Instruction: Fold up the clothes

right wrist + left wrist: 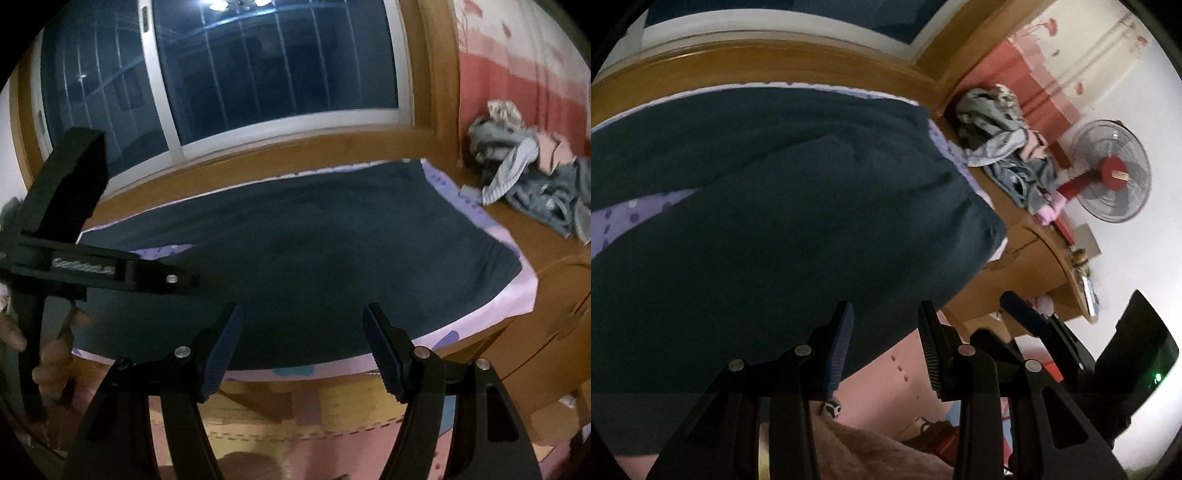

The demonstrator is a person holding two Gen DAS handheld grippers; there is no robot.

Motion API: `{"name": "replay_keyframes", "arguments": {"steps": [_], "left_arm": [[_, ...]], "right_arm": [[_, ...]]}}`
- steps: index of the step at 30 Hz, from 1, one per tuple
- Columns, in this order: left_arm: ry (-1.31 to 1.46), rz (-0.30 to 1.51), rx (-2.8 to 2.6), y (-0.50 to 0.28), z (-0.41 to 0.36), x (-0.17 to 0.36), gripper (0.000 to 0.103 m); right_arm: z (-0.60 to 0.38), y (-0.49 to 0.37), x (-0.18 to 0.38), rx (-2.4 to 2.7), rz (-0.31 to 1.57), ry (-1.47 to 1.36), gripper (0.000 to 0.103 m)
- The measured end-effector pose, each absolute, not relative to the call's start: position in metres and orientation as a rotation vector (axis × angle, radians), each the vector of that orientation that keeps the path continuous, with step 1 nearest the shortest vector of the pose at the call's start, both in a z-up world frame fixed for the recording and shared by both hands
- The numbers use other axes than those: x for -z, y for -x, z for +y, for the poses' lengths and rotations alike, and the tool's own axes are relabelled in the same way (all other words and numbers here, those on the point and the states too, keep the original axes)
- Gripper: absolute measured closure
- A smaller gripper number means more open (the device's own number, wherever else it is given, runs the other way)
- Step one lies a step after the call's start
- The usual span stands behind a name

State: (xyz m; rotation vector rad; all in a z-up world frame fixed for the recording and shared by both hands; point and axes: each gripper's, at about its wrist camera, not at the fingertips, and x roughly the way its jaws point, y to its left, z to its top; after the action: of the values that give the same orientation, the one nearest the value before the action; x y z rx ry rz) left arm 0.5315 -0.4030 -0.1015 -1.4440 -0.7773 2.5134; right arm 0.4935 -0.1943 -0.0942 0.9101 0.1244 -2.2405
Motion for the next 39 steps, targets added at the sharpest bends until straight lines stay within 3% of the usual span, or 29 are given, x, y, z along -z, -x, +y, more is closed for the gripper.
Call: {"name": "replay_keyframes", "arguments": {"steps": [9,25,39], "left_arm": [[1.446,-0.744,-2.572,-0.483,-0.408,0.107,0.067],[1.445,-0.628,-2.606,-0.372,-0.451,0.123,0.067],[1.676,-0.630,-2.639,-0.358,-0.473,0.143,0.067]], "right_arm": [[-0.182,-0.425,0.099,2.179,0.071,-0.975,0.035],[-0.205,-0.335,0.089,2.046,0.354,-1.018,0.035],[-0.235,-0.271,0.132,1.838,0.325,-1.100,0.035]]}}
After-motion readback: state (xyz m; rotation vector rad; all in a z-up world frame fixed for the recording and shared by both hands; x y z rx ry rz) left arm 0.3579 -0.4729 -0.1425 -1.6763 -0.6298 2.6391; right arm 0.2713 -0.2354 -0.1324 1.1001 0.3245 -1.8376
